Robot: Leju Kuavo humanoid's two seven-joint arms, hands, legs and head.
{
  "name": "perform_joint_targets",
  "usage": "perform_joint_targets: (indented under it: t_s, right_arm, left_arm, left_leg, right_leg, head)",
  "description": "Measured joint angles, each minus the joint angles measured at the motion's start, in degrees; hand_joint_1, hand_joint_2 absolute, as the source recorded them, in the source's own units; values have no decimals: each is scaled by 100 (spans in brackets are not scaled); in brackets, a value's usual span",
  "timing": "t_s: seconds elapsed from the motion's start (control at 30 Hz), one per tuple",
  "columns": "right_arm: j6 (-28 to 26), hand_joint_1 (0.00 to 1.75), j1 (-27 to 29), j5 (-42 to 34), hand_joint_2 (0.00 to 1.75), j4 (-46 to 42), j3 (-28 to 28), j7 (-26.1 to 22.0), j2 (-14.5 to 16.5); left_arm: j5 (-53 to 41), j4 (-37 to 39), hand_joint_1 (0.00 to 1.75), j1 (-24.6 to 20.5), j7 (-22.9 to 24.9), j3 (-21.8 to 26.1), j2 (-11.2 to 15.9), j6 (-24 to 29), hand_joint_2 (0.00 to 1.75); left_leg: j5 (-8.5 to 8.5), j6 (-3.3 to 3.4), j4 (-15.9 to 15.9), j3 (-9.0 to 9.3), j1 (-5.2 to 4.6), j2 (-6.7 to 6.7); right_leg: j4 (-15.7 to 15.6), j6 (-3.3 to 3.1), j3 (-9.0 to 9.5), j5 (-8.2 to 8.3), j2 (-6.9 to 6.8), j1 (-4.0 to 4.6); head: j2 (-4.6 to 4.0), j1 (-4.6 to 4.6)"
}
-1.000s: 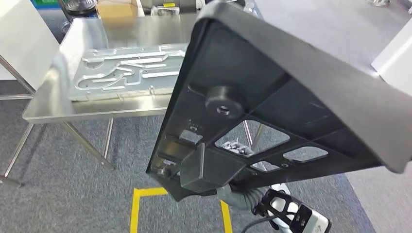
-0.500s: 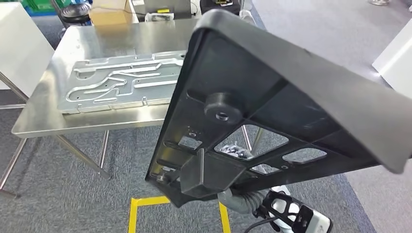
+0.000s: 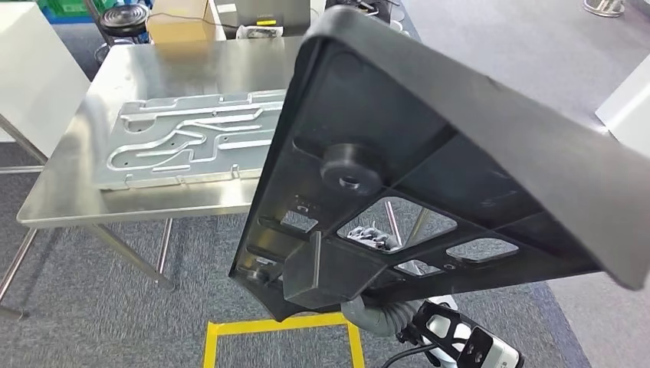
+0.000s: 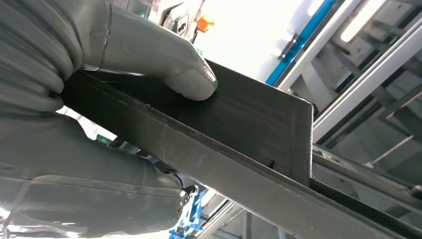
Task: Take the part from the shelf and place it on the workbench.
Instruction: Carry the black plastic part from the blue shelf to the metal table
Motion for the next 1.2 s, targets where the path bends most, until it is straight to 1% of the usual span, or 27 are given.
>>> perform_joint_targets:
  t_s: [0.07, 0.13, 0.17, 0.2, 0.23, 0.3, 0.33, 0.37, 0.4, 0.43, 0.47, 0.5, 0.53, 0.6, 0.67, 0.7, 0.73, 0.8, 0.83, 0.87, 0.9, 0.97, 1.0, 1.03, 1.07, 1.17, 1.2]
  right_arm:
    - [-6, 175, -4, 9, 175, -3, 1, 0, 0]
    - [-10, 175, -3, 21, 175, -26, 1, 0, 1]
    - [-14, 175, -8, 28, 175, -42, 1, 0, 1]
    - [-19, 175, -11, 38, 175, -60, 1, 0, 3]
    - [-24, 175, -11, 51, 175, -70, 1, 0, 3]
    - [-32, 175, 1, 82, 175, -81, 1, 0, 5]
    - [-35, 175, 11, 93, 175, -83, 1, 0, 4]
    - [-38, 175, 18, 99, 175, -83, 1, 0, 4]
    - [-41, 175, 21, 101, 175, -84, 1, 0, 4]
    - [-43, 175, 21, 101, 175, -87, 1, 0, 4]
    - [-44, 175, 20, 101, 175, -91, 1, 0, 5]
    - [-45, 175, 20, 103, 175, -94, 1, 0, 5]
    - [-48, 175, 20, 104, 175, -96, 1, 0, 5]
    - [-53, 175, 20, 108, 175, -101, 1, 0, 5]
    - [-63, 175, 19, 116, 175, -127, 1, 0, 5]
    - [-72, 175, 17, 127, 175, -142, 2, 0, 5]
    - [-86, 175, 21, 142, 175, -155, 2, 0, 4]
    - [-110, 175, 64, 182, 175, -162, 3, 0, 0]
    - [-118, 175, 106, 205, 175, -164, 3, 0, -3]
    - [-124, 175, 148, 228, 175, -171, 3, 0, -8]
    - [-132, 175, 188, 255, 175, -187, 3, 0, -12]
    - [-150, 175, 243, 304, 175, -237, 3, 0, -17]
    - [-159, 175, 264, 326, 175, -265, 3, 0, -18]
    - [-169, 175, 285, 345, 175, -288, 3, 0, -19]
    - [-180, 175, 308, 361, 175, -314, 3, 0, -20]
    - [-221, 175, 349, 424, 175, -379, 2, 0, -23]
    - [-237, 175, 340, 434, 175, -391, -9, 0, -22]
  left_arm:
    - [-6, 0, 0, -14, 4, -1, 2, -2, 175]
    - [-18, 0, 0, -27, 7, -5, 4, -3, 175]
    - [-26, 1, 0, -37, 5, -8, 3, -7, 175]
    - [-33, 1, 0, -46, 4, -10, 2, -11, 175]
    - [-38, 2, 0, -52, 4, -13, 2, -15, 175]
    - [-43, 2, 0, -53, 8, -15, 4, -19, 175]
    - [-44, 2, 0, -47, 11, -15, 5, -19, 175]
    - [-44, 2, 0, -41, 14, -15, 5, -19, 175]
    - [-44, 2, 0, -37, 16, -15, 5, -19, 175]
    - [-45, 2, 0, -36, 16, -15, 5, -19, 175]
    - [-45, 2, 0, -36, 16, -16, 8, -19, 175]
    - [-46, 2, 0, -40, 16, -16, 11, -19, 175]
    - [-46, 2, 0, -45, 17, -17, 15, -18, 175]
    - [-46, 2, 0, -54, 18, -18, 21, -17, 175]
    - [-46, 2, 0, -55, 18, -19, 17, -19, 175]
    - [-46, 2, 0, -56, 17, -19, 16, -22, 175]
    - [-46, 2, 0, -58, 16, -20, 13, -27, 175]
    - [-50, 2, 0, -61, 16, -20, 14, -40, 175]
    - [-54, 2, 0, -57, 17, -20, 14, -46, 175]
    - [-58, 2, 0, -50, 18, -20, 14, -51, 175]
    - [-63, 2, 0, -42, 17, -21, 13, -56, 175]
    - [-66, 2, 0, -28, 11, -23, 12, -63, 175]
    - [-68, 2, 0, -31, 5, -24, 13, -66, 175]
    - [-70, 2, 0, -34, 1, -24, 15, -68, 175]
    - [-73, 2, 0, -36, -5, -24, 17, -72, 175]
    - [-65, 2, 0, -42, -19, -24, 27, -81, 175]
    - [-58, 2, 0, -45, -28, -24, 28, -87, 175]
  left_leg:
    - [-46, -73, -15, 2, -5, 7]
    - [-89, -137, -47, 56, 11, 18]
    - [-147, -165, 33, 55, 19, 22]
    - [-259, -194, 255, -24, 25, 24]
    - [-413, -215, 617, -196, 32, 25]
    - [-704, -248, 1489, -707, 32, 26]
    - [-707, -248, 1735, -907, 31, 26]
    - [-573, -237, 1746, -1000, 30, 26]
    - [-320, -213, 1522, -981, 26, 26]
    - [-2, -177, 1130, -877, 16, 26]
    - [248, -133, 739, -745, -6, 25]
    - [404, -93, 412, -629, -29, 26]
    - [463, -61, 217, -562, -49, 27]
    - [416, -23, 95, -523, -66, 28]
    - [401, 23, 19, -455, -30, 27]
    - [395, 48, -27, -402, -10, 26]
    - [382, 71, -58, -352, 4, 27]
    - [331, 99, -70, -288, 1, 27]
    - [296, 104, -70, -251, 0, 24]
    - [259, 101, -69, -208, 0, 20]
    - [214, 92, -69, -147, 0, 15]
    - [112, 57, -69, -20, 0, 8]
    - [59, 26, -60, 24, -11, 5]
    - [20, -6, -57, 42, -15, 5]
    - [-12, -43, -60, 47, -19, 7]
    - [-87, -138, -51, 91, -13, 22]
    - [-162, -166, 82, 49, -6, 26]
  right_leg:
    - [-90, -68, 30, -68, 14, 35]
    - [-122, -140, 72, -98, 26, 28]
    - [-154, -177, 120, -113, 23, 17]
    - [-185, -209, 176, -133, 15, 4]
    - [-201, -232, 223, -159, 7, 2]
    - [-209, -260, 306, -228, 1, 13]
    - [-208, -265, 350, -265, 7, 22]
    - [-208, -267, 404, -306, 15, 31]
    - [-208, -266, 470, -351, 23, 40]
    - [-209, -262, 541, -400, 29, 47]
    - [-209, -249, 601, -448, 32, 59]
    - [-206, -229, 635, -486, 39, 68]
    - [-207, -204, 646, -514, 44, 73]
    - [-222, -145, 643, -543, 51, 77]
    - [-187, -81, 664, -611, 42, 77]
    - [-60, -51, 622, -686, 36, 77]
    - [227, -23, 479, -811, 32, 65]
    - [1036, 22, -19, -1072, 28, 36]
    - [1360, 43, -266, -1109, 27, 20]
    - [1473, 56, -411, -1028, 26, 7]
    - [1328, 62, -432, -805, 23, -4]
    - [592, 39, -202, -253, 12, -16]
    - [220, 14, -65, -69, 6, -7]
    - [5, -17, 16, -1, 3, 5]
    - [-90, -55, 54, -12, 6, 20]
    - [-143, -158, 97, -73, 31, 22]
    - [-169, -193, 137, -88, 28, 11]
  head:
    - [0, -1]
    - [0, -1]
    - [0, -2]
    - [0, -2]
    - [0, -2]
    - [0, -3]
    - [0, -3]
    - [0, -3]
    - [0, -3]
    - [0, -3]
    - [0, -2]
    - [0, -2]
    - [0, -2]
    - [0, -3]
    - [0, -2]
    - [0, -2]
    - [0, -2]
    - [0, -1]
    - [0, -1]
    - [0, -1]
    - [0, -1]
    - [0, -1]
    - [0, -1]
    - [0, -1]
    - [0, -1]
    - [0, -1]
    - [0, -1]
